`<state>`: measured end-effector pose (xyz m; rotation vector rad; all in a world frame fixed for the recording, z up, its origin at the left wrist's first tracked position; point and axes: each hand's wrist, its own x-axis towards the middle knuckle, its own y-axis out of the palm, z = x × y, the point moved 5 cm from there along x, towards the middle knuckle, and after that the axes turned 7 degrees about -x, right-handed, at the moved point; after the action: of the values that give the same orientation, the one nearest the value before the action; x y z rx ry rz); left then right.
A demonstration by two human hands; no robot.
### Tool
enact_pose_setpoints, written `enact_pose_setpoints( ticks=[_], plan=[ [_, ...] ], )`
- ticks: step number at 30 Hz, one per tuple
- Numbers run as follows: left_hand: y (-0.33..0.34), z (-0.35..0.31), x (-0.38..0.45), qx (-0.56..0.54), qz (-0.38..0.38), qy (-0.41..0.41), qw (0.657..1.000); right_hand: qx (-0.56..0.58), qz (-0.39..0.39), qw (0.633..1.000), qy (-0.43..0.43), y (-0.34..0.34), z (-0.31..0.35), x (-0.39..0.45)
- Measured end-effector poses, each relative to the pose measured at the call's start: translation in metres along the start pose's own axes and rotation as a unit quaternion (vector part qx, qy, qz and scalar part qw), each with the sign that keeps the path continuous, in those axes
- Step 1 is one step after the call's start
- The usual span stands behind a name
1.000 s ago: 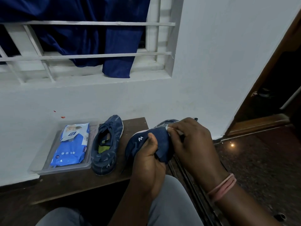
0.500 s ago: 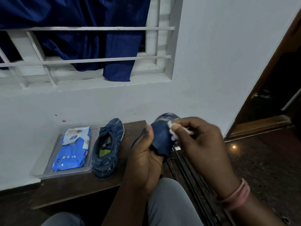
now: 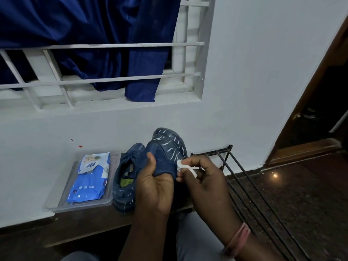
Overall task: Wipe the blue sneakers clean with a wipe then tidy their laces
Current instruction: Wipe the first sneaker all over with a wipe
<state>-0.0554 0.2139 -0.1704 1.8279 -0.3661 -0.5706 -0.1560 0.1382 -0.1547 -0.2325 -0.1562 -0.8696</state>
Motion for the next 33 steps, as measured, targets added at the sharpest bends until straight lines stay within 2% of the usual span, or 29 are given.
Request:
enact_pose_setpoints(
  ticks=[5,9,13,17,21,27,33],
  plan=[
    [-0.014,-0.002,-0.002,-0.021,0.007,-0.041,0.999,-0.121,-0.032,0.99,-0.072,0.025,0.004,0.0],
    [-0.026,0.004,-0.008,0.039,0.024,-0.114,0.992,-0.246,-0.025,0.954,-0.171,0.048,0.026,-0.005],
    [-0.033,0.008,-0.01,0.107,0.024,-0.062,0.992,-0.304,-0.042,0.931,-0.199,0.057,0.04,-0.001],
    [-0.034,0.0,-0.004,0.12,0.023,-0.016,0.992,-0.343,-0.037,0.919,-0.19,0.05,0.032,-0.004],
    [-0.027,-0.002,-0.007,0.129,0.037,-0.012,0.991,-0.307,-0.059,0.93,-0.195,0.036,0.028,-0.006],
    [-0.032,-0.001,-0.008,0.175,0.046,0.021,0.983,-0.322,-0.001,0.924,-0.205,0.055,0.047,-0.003],
    [-0.025,-0.001,-0.013,0.165,0.082,0.01,0.983,-0.312,-0.009,0.928,-0.203,0.042,0.04,0.002]
  ],
)
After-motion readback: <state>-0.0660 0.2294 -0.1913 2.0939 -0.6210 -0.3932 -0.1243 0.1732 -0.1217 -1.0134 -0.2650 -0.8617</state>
